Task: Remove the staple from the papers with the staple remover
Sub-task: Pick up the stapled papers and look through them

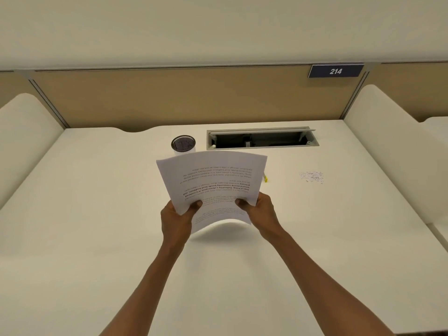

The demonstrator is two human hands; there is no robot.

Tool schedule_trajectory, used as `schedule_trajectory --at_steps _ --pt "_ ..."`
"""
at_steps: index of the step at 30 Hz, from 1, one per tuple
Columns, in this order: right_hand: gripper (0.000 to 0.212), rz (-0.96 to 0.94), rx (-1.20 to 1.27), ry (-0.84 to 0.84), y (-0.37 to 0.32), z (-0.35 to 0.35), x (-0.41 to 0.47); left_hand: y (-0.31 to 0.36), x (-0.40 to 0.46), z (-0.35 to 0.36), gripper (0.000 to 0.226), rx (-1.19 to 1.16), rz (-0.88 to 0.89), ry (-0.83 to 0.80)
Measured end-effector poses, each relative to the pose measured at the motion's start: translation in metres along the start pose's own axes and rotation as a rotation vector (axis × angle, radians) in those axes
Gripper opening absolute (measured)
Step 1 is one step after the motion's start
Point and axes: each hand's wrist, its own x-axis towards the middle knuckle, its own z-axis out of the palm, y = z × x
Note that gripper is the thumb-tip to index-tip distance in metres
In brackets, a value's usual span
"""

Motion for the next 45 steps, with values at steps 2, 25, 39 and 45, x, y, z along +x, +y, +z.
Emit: schedule_trajectory --at_steps 2,25,39,45 --pt "0.024 0.0 -0.006 0.005 0.001 -0.001 0.001 0.0 0.0 0.0 0.025 0.005 0.006 -0.014" --pt "0.026 0.061 -0.171 0.095 0.017 -0.011 0.017 -0.015 0.003 -0.001 0.034 -0.085 -0.154 0.005" --pt "0.036 0.2 0.573 0.104 -0.006 0.034 0.003 0.009 -0.004 0.04 0.037 -0.599 -0.382 0.106" --pt "0.026 0.095 0.247 0.19 -0.014 0.029 0.009 0.01 -0.008 0.039 0.041 -0.636 -0.451 0.081"
